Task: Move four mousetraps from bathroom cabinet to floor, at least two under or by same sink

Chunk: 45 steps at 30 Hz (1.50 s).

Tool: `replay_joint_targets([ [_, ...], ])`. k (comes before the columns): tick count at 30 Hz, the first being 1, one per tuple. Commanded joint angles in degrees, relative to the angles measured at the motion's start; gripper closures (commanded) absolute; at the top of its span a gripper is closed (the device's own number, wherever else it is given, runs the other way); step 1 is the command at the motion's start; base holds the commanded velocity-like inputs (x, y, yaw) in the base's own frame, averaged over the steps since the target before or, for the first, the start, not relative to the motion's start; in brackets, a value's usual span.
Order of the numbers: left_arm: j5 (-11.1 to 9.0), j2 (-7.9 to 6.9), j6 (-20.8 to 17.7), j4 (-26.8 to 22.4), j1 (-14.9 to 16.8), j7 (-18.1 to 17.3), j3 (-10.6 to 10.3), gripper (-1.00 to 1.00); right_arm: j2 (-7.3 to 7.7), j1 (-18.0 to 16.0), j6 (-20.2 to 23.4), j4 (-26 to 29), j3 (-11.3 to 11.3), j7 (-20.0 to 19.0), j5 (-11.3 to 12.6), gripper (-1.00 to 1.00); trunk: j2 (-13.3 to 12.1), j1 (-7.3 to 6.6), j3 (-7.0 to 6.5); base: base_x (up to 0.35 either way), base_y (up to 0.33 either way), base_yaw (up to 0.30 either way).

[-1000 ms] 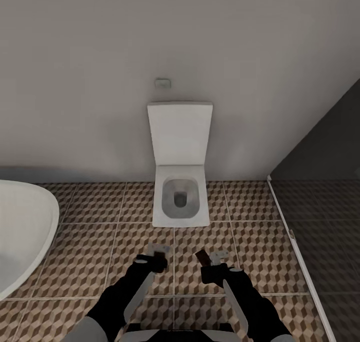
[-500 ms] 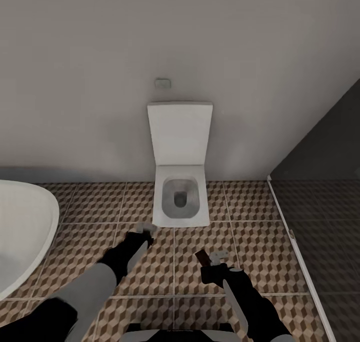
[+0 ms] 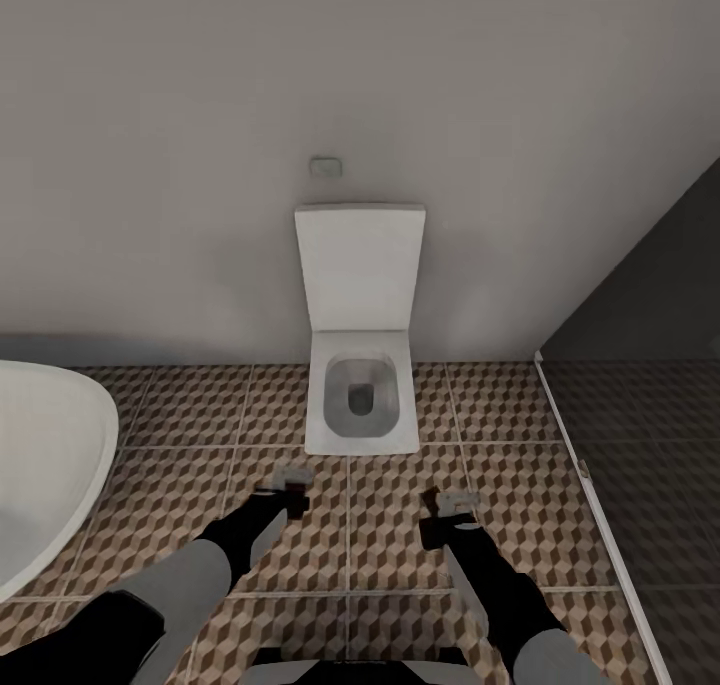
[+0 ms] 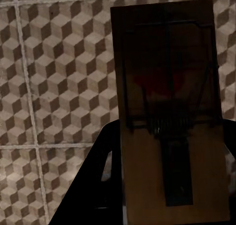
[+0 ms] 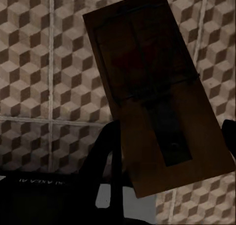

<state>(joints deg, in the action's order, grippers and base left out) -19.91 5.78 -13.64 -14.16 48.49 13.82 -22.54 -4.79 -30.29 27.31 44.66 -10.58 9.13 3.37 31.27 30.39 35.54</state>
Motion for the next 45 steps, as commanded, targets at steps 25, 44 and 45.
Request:
replay_joint_targets([
  [25,-0.4,1.95,10.9,6.6,-0.2,-0.3,-0.7,1.00,-0.87,-15.5,-15.4,-28.0,-0.7,-3.2,0.8,1.00,0.1,0.01,0.06,0.000,0.000,0.000],
  [44,-0.4,2.12,10.9,6.5,-0.2,-9.3,-0.7,1.00,-0.45,-15.5,-21.3,-28.4,-0.7,-6.7,0.8,1.00,0.1,0.01,0.06,0.000,0.000,0.000],
  [45,-0.4,2.12,10.9,6.5,-0.2,-9.3,-0.7,1.00,-0.45,-15.5,-21.4,-28.3,-0.7,-6.7,0.8,1.00,0.1,0.01,0.06,0.000,0.000,0.000],
])
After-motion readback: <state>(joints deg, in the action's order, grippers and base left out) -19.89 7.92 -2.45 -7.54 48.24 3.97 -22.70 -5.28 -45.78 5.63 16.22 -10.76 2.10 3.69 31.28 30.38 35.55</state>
